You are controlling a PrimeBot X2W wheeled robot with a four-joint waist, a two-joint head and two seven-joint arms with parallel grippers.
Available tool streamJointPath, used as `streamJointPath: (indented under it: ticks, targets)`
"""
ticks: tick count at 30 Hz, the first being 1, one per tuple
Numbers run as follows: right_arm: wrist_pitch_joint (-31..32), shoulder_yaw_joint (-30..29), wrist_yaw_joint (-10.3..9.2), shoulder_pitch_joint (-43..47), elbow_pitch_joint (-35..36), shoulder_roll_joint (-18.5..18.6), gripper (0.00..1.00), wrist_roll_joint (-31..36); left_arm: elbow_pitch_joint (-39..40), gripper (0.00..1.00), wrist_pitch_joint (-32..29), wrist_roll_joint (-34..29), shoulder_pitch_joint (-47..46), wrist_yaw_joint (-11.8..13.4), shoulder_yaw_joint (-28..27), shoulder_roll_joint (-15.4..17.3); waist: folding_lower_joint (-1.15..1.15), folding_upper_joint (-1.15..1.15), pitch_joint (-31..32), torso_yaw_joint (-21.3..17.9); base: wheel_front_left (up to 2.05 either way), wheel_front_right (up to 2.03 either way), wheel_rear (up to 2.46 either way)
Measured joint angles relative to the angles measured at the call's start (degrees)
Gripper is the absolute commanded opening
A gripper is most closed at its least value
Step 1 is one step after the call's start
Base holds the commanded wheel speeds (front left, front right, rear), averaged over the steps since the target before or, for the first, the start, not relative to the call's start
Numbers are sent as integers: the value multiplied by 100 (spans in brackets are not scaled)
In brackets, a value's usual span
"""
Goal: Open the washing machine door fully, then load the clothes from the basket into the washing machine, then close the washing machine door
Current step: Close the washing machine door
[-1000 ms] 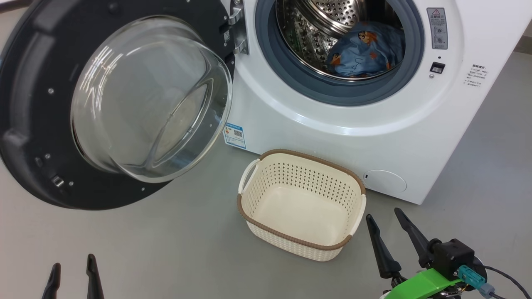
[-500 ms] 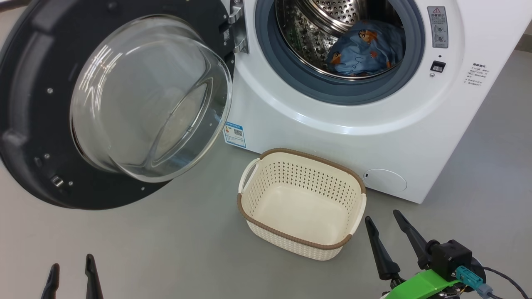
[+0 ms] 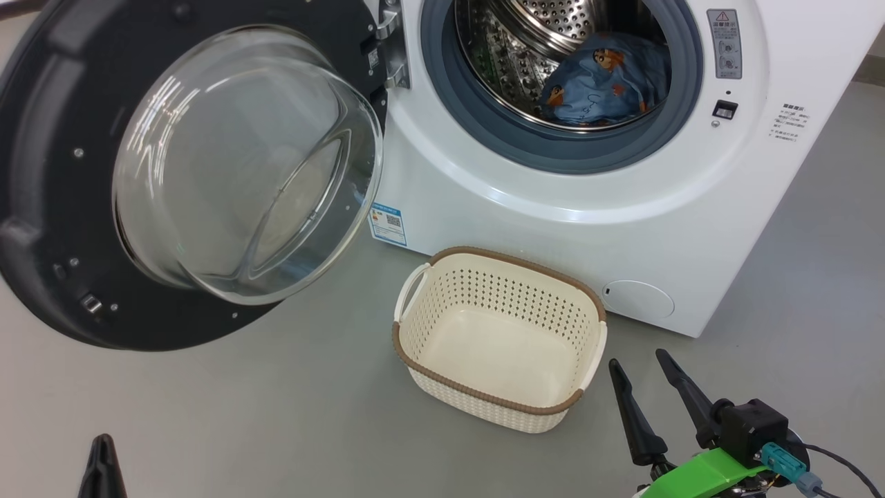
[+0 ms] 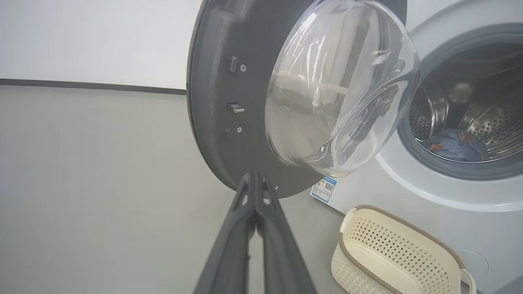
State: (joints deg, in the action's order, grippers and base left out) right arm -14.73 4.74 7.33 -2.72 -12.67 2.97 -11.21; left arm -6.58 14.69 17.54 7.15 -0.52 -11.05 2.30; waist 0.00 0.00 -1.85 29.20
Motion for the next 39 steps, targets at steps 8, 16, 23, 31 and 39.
streamJointPath:
  ticks: [8, 16, 23, 31, 39]
  targets:
    - [0, 5, 0, 0, 10, 0, 100, 0, -66, 0, -1, 570, -107, -33, -335, -18, 0, 0, -47, -46, 0, 0, 0]
    - [1, 12, 0, -9, 5, 1, 100, -7, -289, 0, 0, 1114, -855, -438, -1434, -18, 0, 0, -90, -136, 0, 0, 0]
    - [1, 47, 0, -119, 7, 2, 100, -142, -770, 0, 0, 1842, -1585, -615, -1978, 341, 0, 0, -125, -226, 0, 0, 0]
    - [1, 141, 0, -229, -13, 3, 100, -145, -1528, 0, -363, 3018, -2514, -659, -2428, 1252, 0, 0, -213, -388, 0, 0, 0]
    - [0, 138, 0, -324, -27, 7, 100, -89, -2543, 0, -1044, 4482, -3785, -665, -2916, 2065, 0, 0, -349, -654, 0, 0, 0]
